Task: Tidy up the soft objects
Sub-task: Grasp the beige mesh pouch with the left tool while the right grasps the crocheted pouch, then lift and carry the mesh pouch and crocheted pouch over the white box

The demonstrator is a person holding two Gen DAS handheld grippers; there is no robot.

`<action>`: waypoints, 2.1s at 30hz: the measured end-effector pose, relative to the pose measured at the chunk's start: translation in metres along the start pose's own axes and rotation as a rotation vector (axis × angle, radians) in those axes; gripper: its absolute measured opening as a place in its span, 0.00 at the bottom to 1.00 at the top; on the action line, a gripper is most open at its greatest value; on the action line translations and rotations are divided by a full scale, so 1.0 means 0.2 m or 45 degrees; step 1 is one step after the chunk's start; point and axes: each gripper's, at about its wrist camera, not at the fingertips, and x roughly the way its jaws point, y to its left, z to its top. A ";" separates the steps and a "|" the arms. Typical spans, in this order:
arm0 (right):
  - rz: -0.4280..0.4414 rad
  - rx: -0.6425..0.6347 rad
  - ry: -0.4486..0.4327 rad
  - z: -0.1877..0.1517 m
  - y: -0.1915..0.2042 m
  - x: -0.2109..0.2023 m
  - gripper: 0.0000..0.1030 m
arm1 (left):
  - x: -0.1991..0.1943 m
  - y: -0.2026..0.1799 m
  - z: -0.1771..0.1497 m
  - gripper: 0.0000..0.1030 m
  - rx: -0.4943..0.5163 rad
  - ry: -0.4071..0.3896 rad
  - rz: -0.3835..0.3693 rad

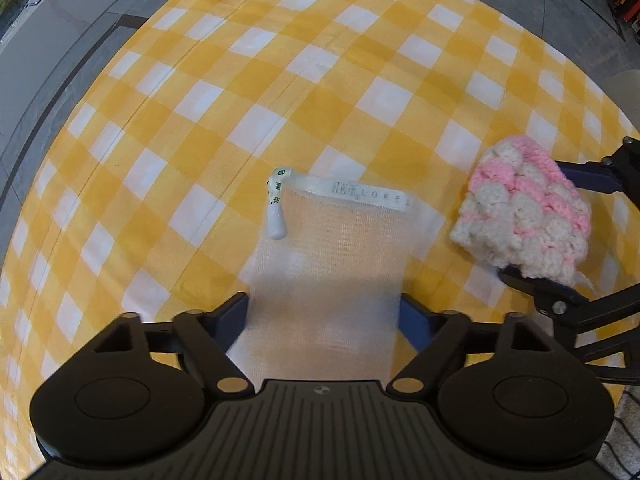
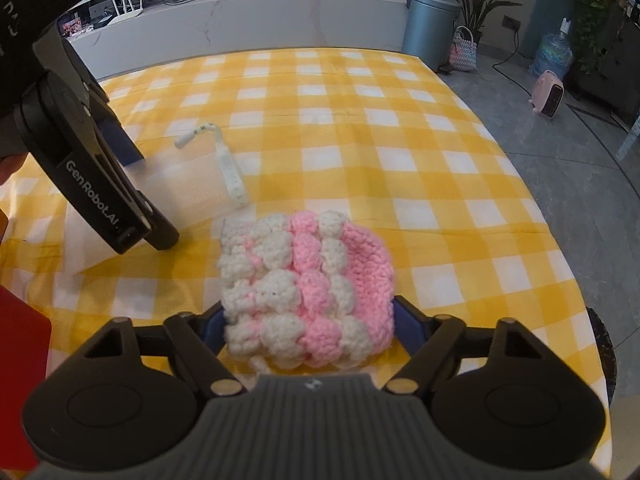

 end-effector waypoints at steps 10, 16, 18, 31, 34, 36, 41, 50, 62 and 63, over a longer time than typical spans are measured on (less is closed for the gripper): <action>-0.036 0.001 -0.079 0.01 -0.04 -0.06 0.61 | -0.02 -0.29 0.07 0.05 -0.056 0.048 0.163; -0.046 0.035 -0.111 0.00 -0.10 -0.11 0.60 | -0.14 -0.35 0.01 0.05 -0.236 -0.091 0.321; -0.040 0.059 -0.136 -0.01 -0.13 -0.15 0.60 | -0.23 -0.39 -0.02 0.05 -0.261 -0.170 0.328; -0.010 0.217 -0.208 -0.11 -0.31 -0.31 0.60 | -0.51 -0.71 -0.31 0.06 -0.544 -0.418 0.231; -0.007 0.229 -0.216 -0.13 -0.33 -0.33 0.60 | -0.53 -0.78 -0.33 0.06 -0.544 -0.467 0.286; -0.008 0.242 -0.223 -0.13 -0.34 -0.33 0.60 | -0.54 -0.80 -0.33 0.06 -0.549 -0.492 0.296; -0.036 0.278 -0.260 -0.13 -0.35 -0.37 0.60 | -0.60 -0.80 -0.31 0.06 -0.566 -0.537 0.284; 0.177 0.331 -0.334 -0.08 -0.32 -0.45 0.61 | -0.98 -0.71 -0.51 0.07 -0.558 -0.735 0.387; 0.452 0.198 -0.663 -0.01 0.04 -0.89 0.61 | -1.40 -0.53 -1.21 0.07 -0.778 -0.960 0.549; 0.443 0.182 -0.705 -0.02 0.09 -0.94 0.61 | -1.41 -0.51 -1.27 0.07 -0.829 -0.982 0.549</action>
